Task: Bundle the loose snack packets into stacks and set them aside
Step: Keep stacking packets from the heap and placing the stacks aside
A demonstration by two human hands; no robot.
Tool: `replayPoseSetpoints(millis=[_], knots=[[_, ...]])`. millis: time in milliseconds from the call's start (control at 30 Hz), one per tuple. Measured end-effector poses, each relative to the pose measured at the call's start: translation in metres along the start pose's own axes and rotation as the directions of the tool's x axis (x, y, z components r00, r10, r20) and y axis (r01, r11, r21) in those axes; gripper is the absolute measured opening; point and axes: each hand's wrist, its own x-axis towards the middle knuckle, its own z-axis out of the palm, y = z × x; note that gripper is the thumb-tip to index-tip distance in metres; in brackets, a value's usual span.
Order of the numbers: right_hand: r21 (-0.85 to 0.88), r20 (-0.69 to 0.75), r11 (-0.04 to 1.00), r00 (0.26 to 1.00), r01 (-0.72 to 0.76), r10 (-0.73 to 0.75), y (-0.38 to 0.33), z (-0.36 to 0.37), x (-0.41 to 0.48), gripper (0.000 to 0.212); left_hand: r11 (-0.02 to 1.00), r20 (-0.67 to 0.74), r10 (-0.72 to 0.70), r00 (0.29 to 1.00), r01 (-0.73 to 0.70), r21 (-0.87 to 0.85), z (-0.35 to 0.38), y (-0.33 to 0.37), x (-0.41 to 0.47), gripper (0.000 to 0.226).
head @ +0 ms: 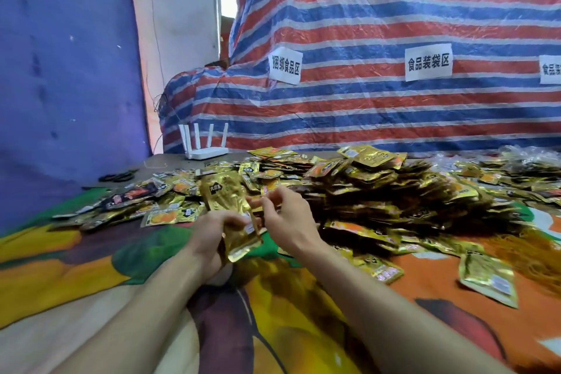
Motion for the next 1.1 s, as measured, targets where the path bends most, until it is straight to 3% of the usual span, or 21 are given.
replayPoseSetpoints(millis=[100, 167, 233, 267, 333, 400, 467, 600, 833, 867, 933, 1033, 1100], knots=[[-0.045, -0.016, 0.999, 1.0, 0.006, -0.007, 0.012, 0.01, 0.0, 0.014, 0.986, -0.103, 0.07, 0.992, -0.053, 0.157, -0.003, -0.002, 0.006, 0.025], [-0.041, -0.019, 0.999, 1.0, 0.002, -0.002, 0.015, 0.002, 0.003, 0.015, 0.983, -0.068, 0.038, 0.997, -0.025, 0.181, -0.004, -0.001, 0.005, 0.034], [0.177, 0.099, 0.977, 0.99, -0.12, 0.104, 0.015, -0.01, 0.006, 0.021, 0.995, 0.036, -0.061, 0.997, 0.058, 0.085, -0.005, 0.002, 0.0, 0.035], [0.361, 0.231, 0.906, 0.962, -0.221, 0.143, 0.013, -0.017, 0.006, 0.024, 0.995, 0.086, -0.095, 0.992, 0.093, 0.034, -0.006, 0.005, -0.001, 0.034], [0.639, 0.506, 0.637, 0.86, -0.43, 0.074, 0.009, -0.032, 0.003, 0.025, 0.992, 0.143, -0.099, 0.985, 0.109, -0.068, -0.009, 0.009, -0.002, 0.032], [0.7, 0.615, 0.496, 0.787, -0.514, -0.051, 0.008, -0.043, 0.0, 0.022, 0.976, 0.208, -0.051, 0.977, 0.093, -0.196, -0.014, 0.01, -0.001, 0.036], [0.718, 0.61, 0.474, 0.788, -0.51, -0.075, 0.007, -0.047, 0.0, 0.022, 0.945, 0.301, -0.016, 0.953, 0.113, -0.308, -0.015, 0.009, -0.002, 0.038], [0.807, 0.528, 0.354, 0.846, -0.473, -0.072, 0.003, -0.047, -0.002, 0.022, 0.929, 0.442, -0.013, 0.897, 0.175, -0.327, -0.015, 0.005, -0.003, 0.038], [0.884, 0.467, 0.067, 0.87, -0.462, -0.157, 0.004, -0.052, -0.002, 0.038, 0.913, 0.468, -0.022, 0.884, 0.208, -0.35, -0.014, 0.004, -0.002, 0.037], [0.88, 0.474, 0.097, 0.868, -0.464, -0.147, 0.005, -0.05, -0.001, 0.041, 0.918, 0.468, -0.021, 0.883, 0.202, -0.342, -0.013, 0.004, -0.002, 0.038], [0.854, 0.484, 0.259, 0.871, -0.45, -0.085, 0.005, -0.043, 0.001, 0.043, 0.943, 0.44, -0.047, 0.897, 0.185, -0.276, -0.012, 0.003, -0.001, 0.037], [0.812, 0.438, 0.428, 0.899, -0.395, 0.0, 0.006, -0.035, 0.001, 0.044, 0.975, 0.282, -0.093, 0.955, 0.145, -0.168, -0.012, 0.004, 0.001, 0.034], [0.767, 0.375, 0.55, 0.926, -0.331, 0.034, 0.01, -0.034, -0.002, 0.042, 0.968, 0.158, -0.048, 0.986, 0.085, -0.237, -0.015, 0.005, 0.006, 0.033]])
